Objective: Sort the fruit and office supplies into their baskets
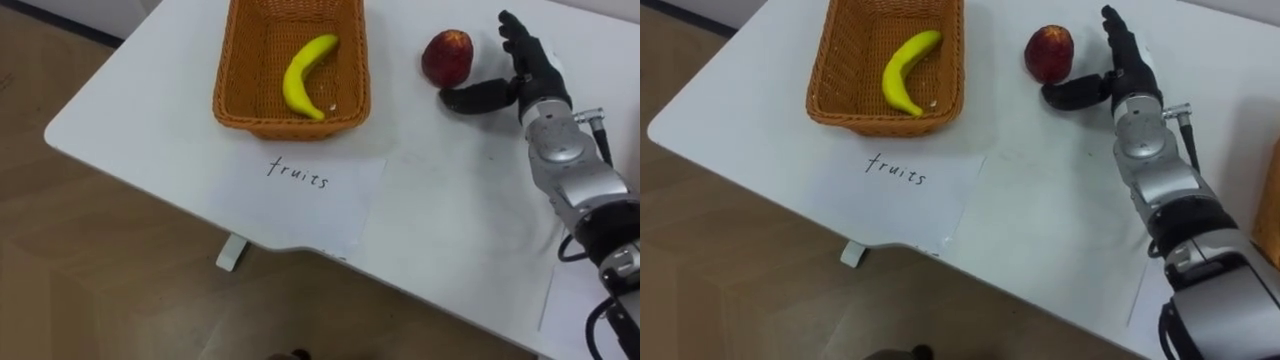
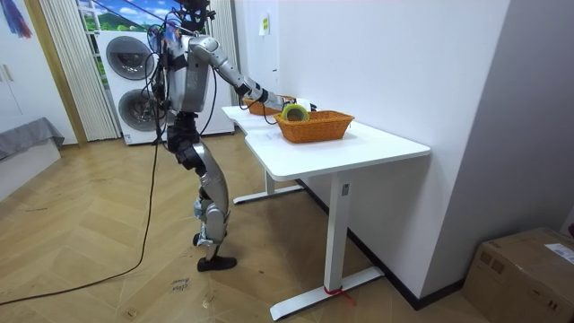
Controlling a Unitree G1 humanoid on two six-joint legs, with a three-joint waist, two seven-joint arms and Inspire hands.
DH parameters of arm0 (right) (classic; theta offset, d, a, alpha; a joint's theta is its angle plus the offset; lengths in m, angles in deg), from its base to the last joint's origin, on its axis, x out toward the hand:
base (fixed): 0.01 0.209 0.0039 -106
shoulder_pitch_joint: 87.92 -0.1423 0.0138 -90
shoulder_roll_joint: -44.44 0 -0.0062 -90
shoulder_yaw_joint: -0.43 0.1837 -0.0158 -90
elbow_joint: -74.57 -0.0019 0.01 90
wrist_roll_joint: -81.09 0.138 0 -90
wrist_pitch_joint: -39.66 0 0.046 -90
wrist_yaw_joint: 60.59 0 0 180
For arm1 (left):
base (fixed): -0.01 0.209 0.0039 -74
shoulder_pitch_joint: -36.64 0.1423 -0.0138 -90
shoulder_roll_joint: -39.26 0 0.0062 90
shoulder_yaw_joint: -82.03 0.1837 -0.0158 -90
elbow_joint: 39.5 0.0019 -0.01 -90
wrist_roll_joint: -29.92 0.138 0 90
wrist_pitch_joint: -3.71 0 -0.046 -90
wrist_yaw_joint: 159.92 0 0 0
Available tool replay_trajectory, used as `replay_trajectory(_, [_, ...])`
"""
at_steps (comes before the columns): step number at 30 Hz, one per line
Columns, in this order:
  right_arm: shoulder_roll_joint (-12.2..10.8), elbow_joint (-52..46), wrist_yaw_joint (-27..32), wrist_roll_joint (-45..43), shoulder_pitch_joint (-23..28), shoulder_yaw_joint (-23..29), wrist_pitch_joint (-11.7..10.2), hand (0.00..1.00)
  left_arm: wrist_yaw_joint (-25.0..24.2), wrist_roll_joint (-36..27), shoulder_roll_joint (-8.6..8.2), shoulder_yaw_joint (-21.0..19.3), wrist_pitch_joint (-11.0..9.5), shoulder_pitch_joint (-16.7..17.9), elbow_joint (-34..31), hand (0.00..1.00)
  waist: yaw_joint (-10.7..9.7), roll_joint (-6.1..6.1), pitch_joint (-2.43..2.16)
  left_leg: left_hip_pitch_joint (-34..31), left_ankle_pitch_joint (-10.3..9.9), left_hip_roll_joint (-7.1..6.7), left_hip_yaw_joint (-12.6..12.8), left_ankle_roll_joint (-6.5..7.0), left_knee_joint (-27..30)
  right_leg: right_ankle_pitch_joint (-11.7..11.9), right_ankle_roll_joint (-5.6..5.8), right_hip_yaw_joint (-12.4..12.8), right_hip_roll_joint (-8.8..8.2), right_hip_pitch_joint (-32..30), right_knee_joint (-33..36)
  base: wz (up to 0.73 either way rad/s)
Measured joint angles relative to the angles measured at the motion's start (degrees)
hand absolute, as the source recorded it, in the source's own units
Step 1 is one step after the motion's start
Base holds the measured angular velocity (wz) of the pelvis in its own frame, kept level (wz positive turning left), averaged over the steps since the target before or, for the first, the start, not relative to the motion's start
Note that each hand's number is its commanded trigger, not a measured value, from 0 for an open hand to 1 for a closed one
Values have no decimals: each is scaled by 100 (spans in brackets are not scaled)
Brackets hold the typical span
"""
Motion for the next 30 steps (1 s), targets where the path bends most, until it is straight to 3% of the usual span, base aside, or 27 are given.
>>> replay_trajectory(11, [103,-5,-154,257,-130,-152,-4,0,1,-121,-2,14,-17,-89,123,0,17,15,9,-37,4,-5,24,-4,3,-7,-9,35,-19,-72,64,0])
replay_trajectory(14, [96,-5,-179,403,-151,-142,-7,0,-1,-208,-8,12,-101,-138,190,0,16,17,9,-41,5,-5,26,-7,10,-11,-14,40,-16,-81,86,0])
replay_trajectory(30, [78,-134,-380,729,-166,-78,-123,0,-11,-208,-170,9,-133,-181,406,0,29,75,-7,-96,23,-29,29,-40,27,-137,-68,25,-120,-202,296,0])
